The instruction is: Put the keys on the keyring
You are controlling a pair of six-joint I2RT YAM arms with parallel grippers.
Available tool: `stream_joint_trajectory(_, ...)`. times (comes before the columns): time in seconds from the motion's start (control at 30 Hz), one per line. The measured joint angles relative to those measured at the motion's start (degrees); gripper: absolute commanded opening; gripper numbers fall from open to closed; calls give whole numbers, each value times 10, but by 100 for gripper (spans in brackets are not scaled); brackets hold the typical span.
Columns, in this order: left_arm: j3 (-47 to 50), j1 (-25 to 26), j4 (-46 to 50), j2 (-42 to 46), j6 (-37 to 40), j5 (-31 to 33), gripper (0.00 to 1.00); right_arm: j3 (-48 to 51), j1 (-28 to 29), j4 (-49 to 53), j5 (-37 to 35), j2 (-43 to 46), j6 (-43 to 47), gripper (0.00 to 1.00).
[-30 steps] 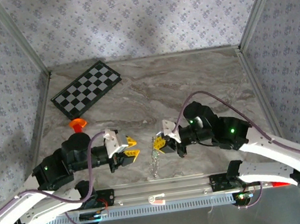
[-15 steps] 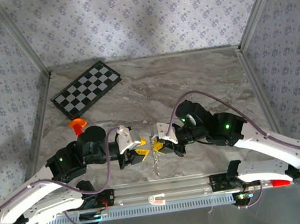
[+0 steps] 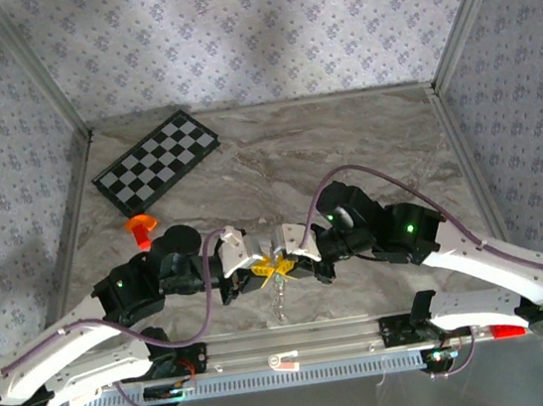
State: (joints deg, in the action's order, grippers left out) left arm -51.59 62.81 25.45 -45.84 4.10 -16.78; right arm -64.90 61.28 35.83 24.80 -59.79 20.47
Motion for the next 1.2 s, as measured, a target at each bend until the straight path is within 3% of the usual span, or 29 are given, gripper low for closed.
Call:
stream_joint_trajectory(0.2, 0, 0, 0, 2, 1, -8, 0, 0, 0, -2, -9, 0, 0, 0)
stream_joint_trajectory(0.4, 0, 0, 0, 7, 3, -10, 0, 0, 2, -11, -10, 1, -1, 0)
stream_joint_trajectory(0.53, 3, 0, -12, 16, 2, -10, 0, 5, 3, -28, -10, 10, -7, 18)
stream_joint_trajectory(0.8, 25, 0, -49, 52, -7, -10, 0, 57, 6, -105, -9, 55, -48, 33)
stream_joint_trajectory(1.2, 67, 0, -114, 83, -13, -21, 0, 131, -17, -236, 10, 97, -140, 36)
